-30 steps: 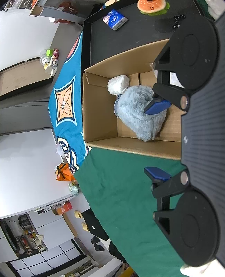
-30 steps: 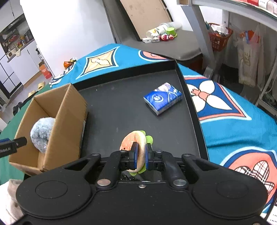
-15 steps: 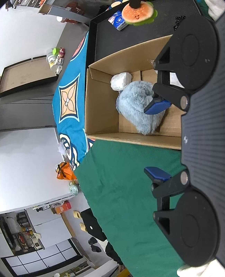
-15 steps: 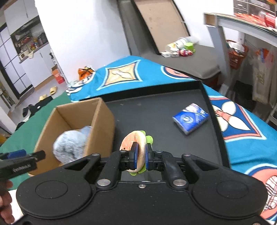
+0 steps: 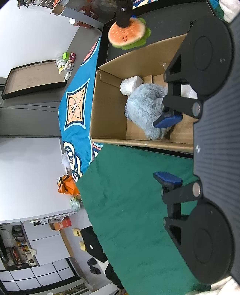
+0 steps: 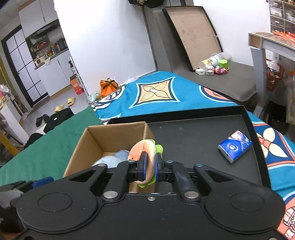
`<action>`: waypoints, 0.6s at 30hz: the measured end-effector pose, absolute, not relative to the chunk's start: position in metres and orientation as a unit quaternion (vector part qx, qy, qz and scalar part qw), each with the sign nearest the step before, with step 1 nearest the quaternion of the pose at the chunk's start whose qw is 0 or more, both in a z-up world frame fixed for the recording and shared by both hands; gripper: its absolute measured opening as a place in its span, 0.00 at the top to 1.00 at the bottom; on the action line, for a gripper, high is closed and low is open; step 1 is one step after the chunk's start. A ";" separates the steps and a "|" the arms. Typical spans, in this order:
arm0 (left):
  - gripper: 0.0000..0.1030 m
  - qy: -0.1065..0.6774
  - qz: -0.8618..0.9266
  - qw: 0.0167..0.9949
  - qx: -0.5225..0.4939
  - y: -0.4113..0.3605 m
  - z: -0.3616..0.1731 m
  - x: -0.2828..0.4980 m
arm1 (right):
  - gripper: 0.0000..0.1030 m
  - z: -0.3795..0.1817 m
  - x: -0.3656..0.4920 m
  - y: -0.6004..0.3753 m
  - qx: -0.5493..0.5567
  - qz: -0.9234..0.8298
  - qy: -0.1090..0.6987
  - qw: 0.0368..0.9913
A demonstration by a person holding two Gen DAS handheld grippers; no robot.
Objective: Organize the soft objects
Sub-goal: 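Carry the burger plush with the right tool and release it into the box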
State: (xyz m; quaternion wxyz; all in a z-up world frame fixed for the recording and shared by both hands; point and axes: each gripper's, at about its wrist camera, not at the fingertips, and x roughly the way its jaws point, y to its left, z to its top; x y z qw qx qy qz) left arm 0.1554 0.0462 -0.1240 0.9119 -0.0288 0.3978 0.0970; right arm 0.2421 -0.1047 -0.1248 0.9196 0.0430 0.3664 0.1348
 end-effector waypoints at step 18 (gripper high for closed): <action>0.93 0.404 0.072 0.911 -0.049 0.053 -0.132 0.152 | 0.85 -0.121 0.247 -0.078 0.054 0.150 0.362 0.919</action>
